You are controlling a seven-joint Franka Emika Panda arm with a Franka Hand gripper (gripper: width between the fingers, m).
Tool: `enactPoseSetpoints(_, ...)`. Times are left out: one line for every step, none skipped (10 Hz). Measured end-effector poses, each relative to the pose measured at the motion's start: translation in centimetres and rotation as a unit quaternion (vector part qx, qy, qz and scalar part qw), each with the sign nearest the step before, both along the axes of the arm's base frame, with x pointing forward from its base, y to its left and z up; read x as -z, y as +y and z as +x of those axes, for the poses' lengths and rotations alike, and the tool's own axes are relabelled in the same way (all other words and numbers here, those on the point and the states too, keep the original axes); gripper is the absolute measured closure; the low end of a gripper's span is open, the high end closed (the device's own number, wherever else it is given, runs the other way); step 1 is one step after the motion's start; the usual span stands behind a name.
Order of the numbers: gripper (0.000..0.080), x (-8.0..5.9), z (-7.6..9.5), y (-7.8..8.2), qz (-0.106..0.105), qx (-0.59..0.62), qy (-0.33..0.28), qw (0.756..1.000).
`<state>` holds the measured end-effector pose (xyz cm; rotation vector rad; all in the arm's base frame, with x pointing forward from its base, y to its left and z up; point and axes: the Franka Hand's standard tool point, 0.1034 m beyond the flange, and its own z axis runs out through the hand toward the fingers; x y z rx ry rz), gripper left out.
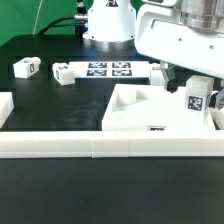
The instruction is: Assemble one leg
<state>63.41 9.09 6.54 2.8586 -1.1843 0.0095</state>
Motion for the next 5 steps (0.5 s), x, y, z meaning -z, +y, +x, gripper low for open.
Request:
enactPoseSetpoints(0.0162,0.01,0.0,0.0,0.0,0.0,0.0,1.0)
enactPoseSetpoints(0.0162,0.01,-0.01,0.0,0.0,0.0,0.0,1.0)
enactPoseSetpoints(0.0152,0.02,-0.01,0.0,0.0,0.0,0.0,1.0)
enactPoseSetpoints(0.015,0.03,-0.01,0.0,0.0,0.0,0.0,1.0)
enactPoseSetpoints(0.015,0.03,-0.01,0.0,0.0,0.0,0.0,1.0)
